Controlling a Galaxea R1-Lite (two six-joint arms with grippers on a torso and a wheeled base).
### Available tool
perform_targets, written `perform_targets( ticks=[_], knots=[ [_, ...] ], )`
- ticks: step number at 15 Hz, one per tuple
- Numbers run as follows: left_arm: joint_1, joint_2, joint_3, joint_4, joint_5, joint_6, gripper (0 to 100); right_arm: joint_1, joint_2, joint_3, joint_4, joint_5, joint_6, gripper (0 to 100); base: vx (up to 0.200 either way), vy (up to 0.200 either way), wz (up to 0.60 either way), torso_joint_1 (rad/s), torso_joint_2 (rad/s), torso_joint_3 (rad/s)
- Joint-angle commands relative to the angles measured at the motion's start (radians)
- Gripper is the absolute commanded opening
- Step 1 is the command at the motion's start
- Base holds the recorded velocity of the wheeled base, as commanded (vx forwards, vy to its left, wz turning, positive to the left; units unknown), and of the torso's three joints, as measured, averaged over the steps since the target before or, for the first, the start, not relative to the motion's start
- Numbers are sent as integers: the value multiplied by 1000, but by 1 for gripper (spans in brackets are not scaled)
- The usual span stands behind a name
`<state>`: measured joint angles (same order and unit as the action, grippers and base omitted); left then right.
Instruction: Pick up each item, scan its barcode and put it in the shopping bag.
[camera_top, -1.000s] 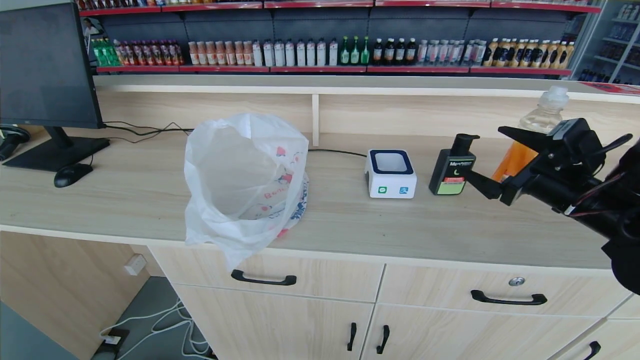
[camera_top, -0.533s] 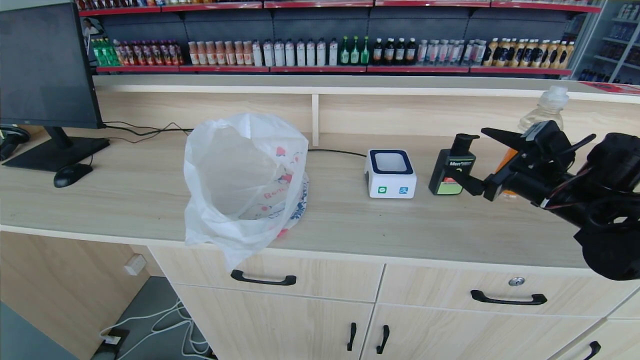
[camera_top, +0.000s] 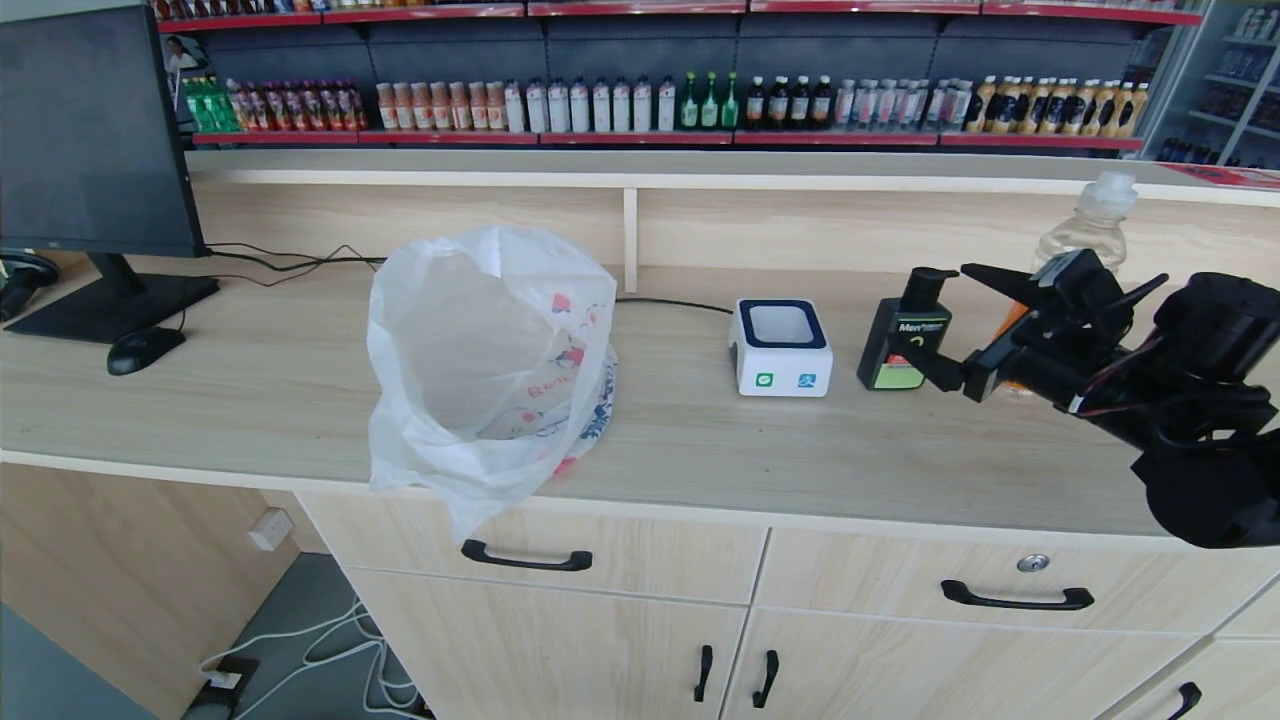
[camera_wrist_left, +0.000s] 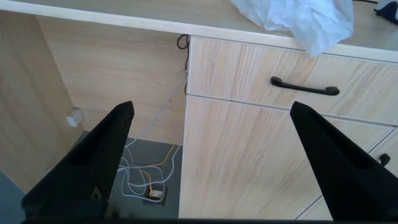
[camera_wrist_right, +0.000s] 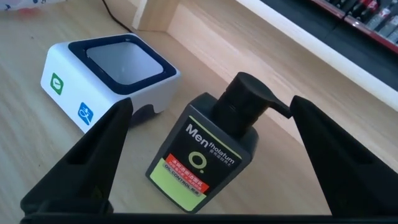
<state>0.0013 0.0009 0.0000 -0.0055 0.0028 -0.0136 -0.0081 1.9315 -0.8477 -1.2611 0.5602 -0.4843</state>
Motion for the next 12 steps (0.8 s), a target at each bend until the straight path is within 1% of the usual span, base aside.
perform_targets(
  ticks=[1,2,3,4,6,8,10,12],
  knots=[
    [0,1,0,-1,0,0,100,10,-8,2,-1,0,1,100,0,0,0,0,0,0],
    [0,1,0,-1,0,0,100,59,-45,73,-15,-19,35,100,0,0,0,0,0,0],
    [0,1,0,1,0,0,100,71,-62,116,-26,-39,52,100,0,0,0,0,0,0],
    [0,1,0,-1,0,0,100,79,-91,187,-58,-112,98,100,0,0,0,0,0,0],
    [0,1,0,-1,0,0,100,108,-124,233,-67,-154,144,100,0,0,0,0,0,0],
    [0,1,0,-1,0,0,100,152,-126,246,-75,-203,174,100,0,0,0,0,0,0],
    [0,1,0,-1,0,0,100,171,-117,256,-77,-233,205,100,0,0,0,0,0,0],
    [0,1,0,1,0,0,100,169,-92,259,-90,-237,248,100,0,0,0,0,0,0]
  ],
)
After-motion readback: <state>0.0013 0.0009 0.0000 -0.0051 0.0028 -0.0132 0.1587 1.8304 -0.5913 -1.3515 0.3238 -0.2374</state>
